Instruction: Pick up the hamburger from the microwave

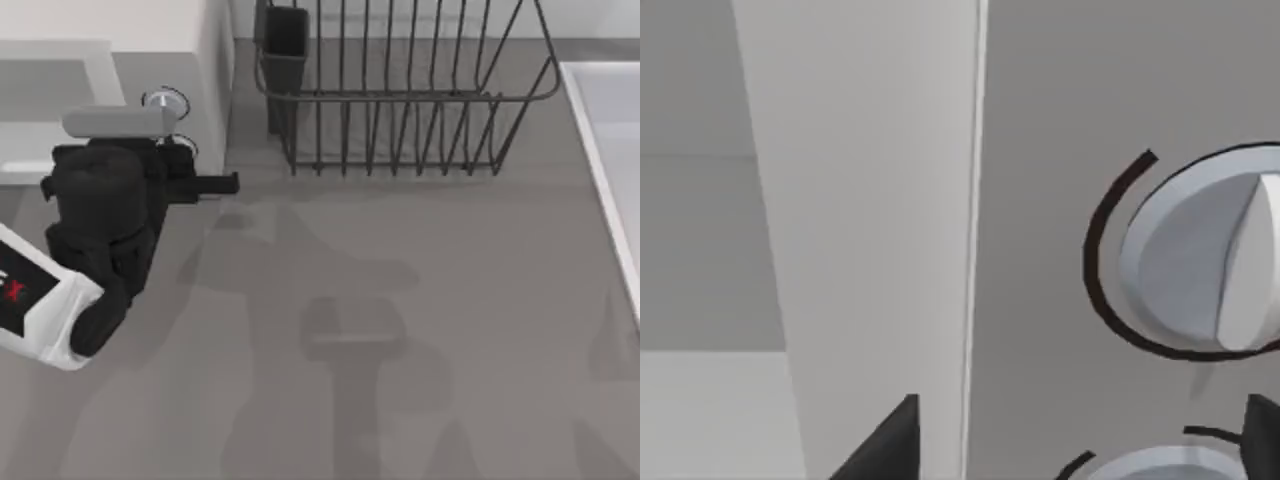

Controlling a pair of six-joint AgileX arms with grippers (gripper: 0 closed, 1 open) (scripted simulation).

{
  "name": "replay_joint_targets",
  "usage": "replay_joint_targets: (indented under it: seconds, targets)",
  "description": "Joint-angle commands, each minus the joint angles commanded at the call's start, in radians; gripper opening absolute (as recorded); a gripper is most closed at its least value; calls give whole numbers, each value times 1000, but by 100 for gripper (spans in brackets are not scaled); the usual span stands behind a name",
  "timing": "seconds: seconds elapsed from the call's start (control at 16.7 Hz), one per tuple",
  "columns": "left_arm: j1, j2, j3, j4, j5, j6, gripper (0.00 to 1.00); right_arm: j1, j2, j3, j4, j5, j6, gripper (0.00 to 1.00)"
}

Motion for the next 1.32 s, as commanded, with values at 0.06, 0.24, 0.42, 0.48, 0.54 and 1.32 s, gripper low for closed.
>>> replay_joint_targets:
  seconds: [0.06, 0.24, 0.42, 0.48, 0.54, 1.32]
  targets:
    - [0, 26, -12, 33, 1, 0, 0, 0, 0, 0, 0, 0, 0, 100]
    - [1, 55, -25, 66, 3, 0, 0, 0, 0, 0, 0, 0, 0, 100]
    - [1, 55, -25, 66, 3, 0, 0, 0, 0, 0, 0, 0, 0, 100]
    - [1, 55, -25, 66, 3, 0, 8, 0, 0, 0, 0, 0, 0, 100]
    - [1, 55, -25, 66, 3, 0, 15, 0, 0, 0, 0, 0, 0, 100]
    - [1, 55, -25, 66, 3, 0, 100, 0, 0, 0, 0, 0, 0, 100]
